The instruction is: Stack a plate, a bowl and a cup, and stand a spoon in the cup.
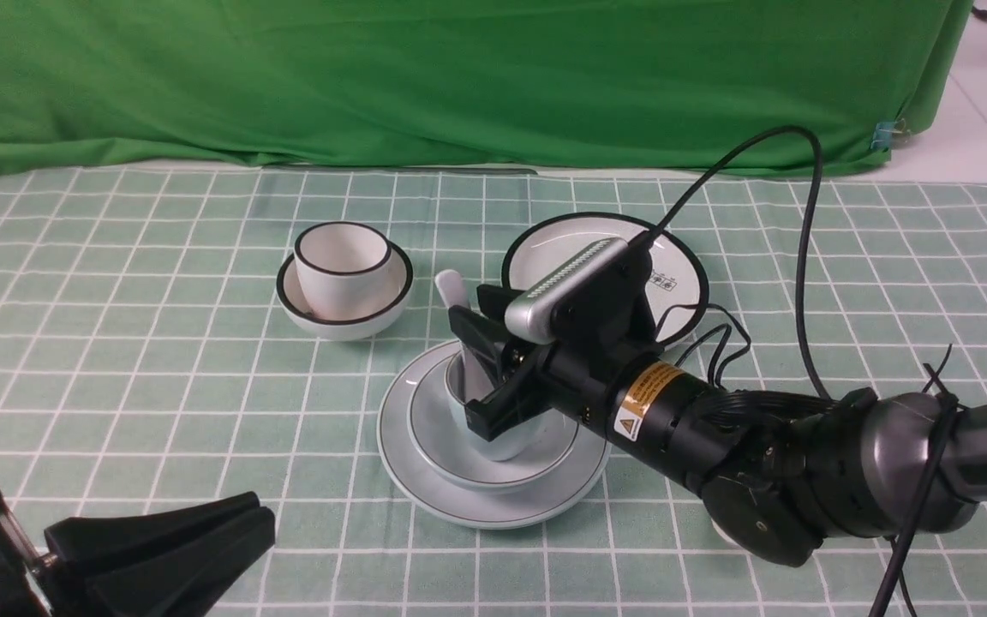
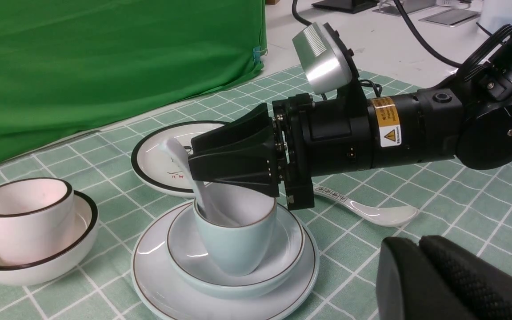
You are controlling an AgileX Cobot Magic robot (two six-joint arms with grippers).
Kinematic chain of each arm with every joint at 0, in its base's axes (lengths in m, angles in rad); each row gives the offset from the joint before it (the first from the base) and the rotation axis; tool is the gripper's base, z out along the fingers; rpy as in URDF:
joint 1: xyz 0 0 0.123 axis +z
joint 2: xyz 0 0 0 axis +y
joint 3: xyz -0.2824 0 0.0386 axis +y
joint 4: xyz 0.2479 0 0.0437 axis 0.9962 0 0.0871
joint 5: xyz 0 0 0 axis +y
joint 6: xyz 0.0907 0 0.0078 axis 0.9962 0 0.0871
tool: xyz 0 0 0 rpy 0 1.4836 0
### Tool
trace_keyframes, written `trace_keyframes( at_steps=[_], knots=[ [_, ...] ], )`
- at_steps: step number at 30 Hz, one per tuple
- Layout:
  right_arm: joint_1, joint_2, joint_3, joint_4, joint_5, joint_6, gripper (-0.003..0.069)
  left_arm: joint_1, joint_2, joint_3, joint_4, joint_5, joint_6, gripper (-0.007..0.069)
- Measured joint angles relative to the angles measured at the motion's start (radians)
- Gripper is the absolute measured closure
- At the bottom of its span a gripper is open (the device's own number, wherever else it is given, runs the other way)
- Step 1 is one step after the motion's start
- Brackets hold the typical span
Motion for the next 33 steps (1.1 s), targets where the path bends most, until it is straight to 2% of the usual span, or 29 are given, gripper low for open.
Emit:
trace_keyframes(
  at_steps=[8, 11, 16, 18, 24, 27, 33],
  knots=[
    [0.0, -0.078, 0.038, -0.001, 0.003, 0.022, 0.0269, 0.0, 0.0, 0.0, 0.0, 0.001, 0.0, 0.0607],
    [0.0, -0.229, 0.086, -0.003, 0.113, 0.057, 0.0271, 0.0, 0.0, 0.0, 0.0, -0.007, 0.0, 0.0607],
    [0.0, -0.484, 0.138, -0.005, 0.407, 0.091, 0.0352, 0.0, -0.005, 0.0, -0.021, -0.023, -0.004, 0.0607],
    [0.0, -0.67, 0.162, -0.006, 0.655, 0.093, 0.0438, 0.0, -0.043, 0.0, -0.046, -0.036, -0.004, 0.0607],
    [0.0, -1.02, 0.217, -0.007, 1.131, 0.09, 0.0607, 0.0, -0.183, 0.0, -0.052, 0.0, -0.004, 0.0607],
    [0.0, -1.156, 0.253, -0.007, 1.28, 0.098, 0.0638, 0.0, -0.235, 0.0, -0.052, 0.051, -0.004, 0.0607],
    [0.0, -1.321, 0.301, -0.004, 1.437, 0.131, 0.0635, 0.0, -0.249, 0.0, -0.054, 0.097, -0.004, 0.0607]
  ],
)
